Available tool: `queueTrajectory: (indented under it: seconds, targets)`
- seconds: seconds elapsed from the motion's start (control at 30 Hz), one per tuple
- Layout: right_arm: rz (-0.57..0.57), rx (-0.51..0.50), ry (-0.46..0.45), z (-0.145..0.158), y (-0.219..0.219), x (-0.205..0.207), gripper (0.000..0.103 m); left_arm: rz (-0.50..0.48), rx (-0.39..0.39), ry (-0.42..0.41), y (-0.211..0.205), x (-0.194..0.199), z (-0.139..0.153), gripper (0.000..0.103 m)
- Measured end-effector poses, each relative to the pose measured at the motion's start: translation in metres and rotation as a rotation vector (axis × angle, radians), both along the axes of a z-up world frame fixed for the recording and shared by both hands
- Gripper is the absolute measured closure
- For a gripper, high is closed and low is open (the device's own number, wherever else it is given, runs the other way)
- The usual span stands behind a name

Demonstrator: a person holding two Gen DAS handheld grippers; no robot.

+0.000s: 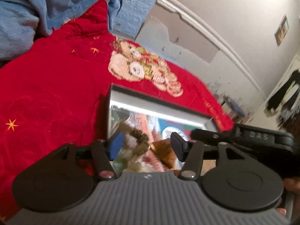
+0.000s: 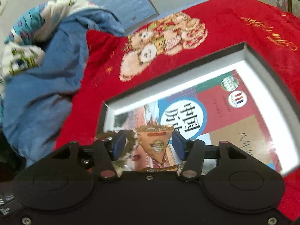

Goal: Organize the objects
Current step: 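Lower the brown hair tie and snack packet into the box, then open both tools to release the items and withdraw toward the pile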

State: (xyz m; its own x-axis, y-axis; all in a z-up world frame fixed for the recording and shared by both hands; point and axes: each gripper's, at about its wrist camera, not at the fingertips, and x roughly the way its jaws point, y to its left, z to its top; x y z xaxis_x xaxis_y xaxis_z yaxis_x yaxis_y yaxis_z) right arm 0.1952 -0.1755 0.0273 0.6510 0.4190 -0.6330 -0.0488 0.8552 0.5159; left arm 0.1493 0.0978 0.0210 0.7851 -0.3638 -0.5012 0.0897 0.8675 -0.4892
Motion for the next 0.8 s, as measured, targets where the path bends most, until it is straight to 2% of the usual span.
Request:
queueTrajectory:
  seconds: [0.07,0.13,0.3,0.47,0.57,0.67,0.8]
  targets:
    - [-0.020,-0.019,-0.044,0.016,-0.011,-0.013,0.043,0.003,-0.028,-0.021,-0.001,-0.007,0.012,0.031]
    - [-0.042,-0.057,-0.089,0.034,-0.024,-0.029,0.038,-0.020,-0.024,-0.042,-0.007,-0.014,0.024,0.029]
    - [-0.110,-0.082,-0.173,0.073,-0.067,-0.072,0.031,-0.078,0.101,-0.137,-0.045,-0.037,0.063,0.023]
    - [-0.187,-0.114,-0.249,0.097,-0.111,-0.121,0.024,-0.128,0.168,-0.208,-0.084,-0.064,0.089,0.022]
    - [-0.235,-0.113,-0.268,0.097,-0.132,-0.148,0.022,-0.141,0.200,-0.230,-0.107,-0.080,0.095,0.021]
    - [-0.269,-0.105,-0.255,0.090,-0.146,-0.168,0.022,-0.148,0.212,-0.217,-0.122,-0.093,0.092,0.021]
    - [-0.275,-0.076,-0.202,0.063,-0.153,-0.188,0.022,-0.165,0.254,-0.176,-0.139,-0.123,0.064,0.021]
